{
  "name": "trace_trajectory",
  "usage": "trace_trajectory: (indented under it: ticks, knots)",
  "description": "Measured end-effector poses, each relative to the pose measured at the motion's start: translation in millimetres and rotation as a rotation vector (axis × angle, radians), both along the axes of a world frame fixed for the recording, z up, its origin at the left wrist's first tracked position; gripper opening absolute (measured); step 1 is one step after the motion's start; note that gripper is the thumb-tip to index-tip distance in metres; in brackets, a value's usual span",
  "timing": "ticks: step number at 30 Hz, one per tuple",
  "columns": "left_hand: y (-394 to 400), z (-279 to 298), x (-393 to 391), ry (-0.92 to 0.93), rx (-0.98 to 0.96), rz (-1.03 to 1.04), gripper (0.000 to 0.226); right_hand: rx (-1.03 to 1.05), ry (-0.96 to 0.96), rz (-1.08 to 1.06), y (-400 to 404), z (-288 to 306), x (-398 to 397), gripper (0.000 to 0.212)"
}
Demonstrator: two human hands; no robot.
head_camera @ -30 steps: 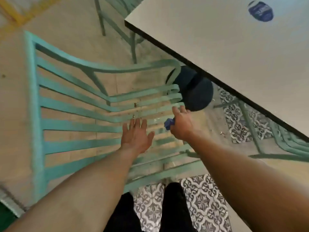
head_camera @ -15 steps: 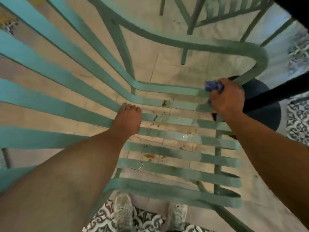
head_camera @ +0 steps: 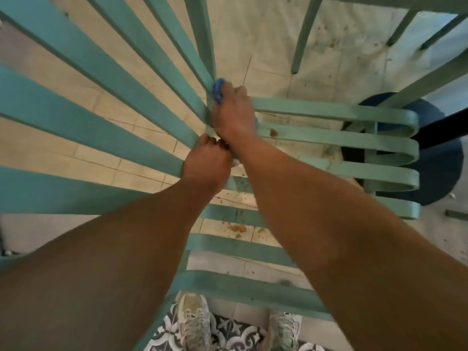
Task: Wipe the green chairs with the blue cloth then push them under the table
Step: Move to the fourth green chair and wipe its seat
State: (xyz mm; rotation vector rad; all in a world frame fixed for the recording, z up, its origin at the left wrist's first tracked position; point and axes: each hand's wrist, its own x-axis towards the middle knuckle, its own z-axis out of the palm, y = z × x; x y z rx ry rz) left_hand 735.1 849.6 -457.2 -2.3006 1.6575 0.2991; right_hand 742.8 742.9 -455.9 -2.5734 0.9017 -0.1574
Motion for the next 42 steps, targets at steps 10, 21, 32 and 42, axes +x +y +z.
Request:
trace_trajectory:
  ticks: [10,21,32,42]
  knots:
    - [-2,4,2,-0.108,0.033,0.041,0.045,-0.118,0.189,-0.747,-124,23,-215,0.034]
    - [1,8,0,-0.110,0.006,0.021,0.044,0.001,0.076,-0.038,-26,9,-123,0.027]
    - [1,0,0,-0.136,0.023,0.018,0.041,0.087,0.121,-0.576,-13,10,-184,0.030]
    - [-1,2,2,-0.110,0.007,0.053,0.044,0.090,0.054,-0.454,-13,13,-217,0.021]
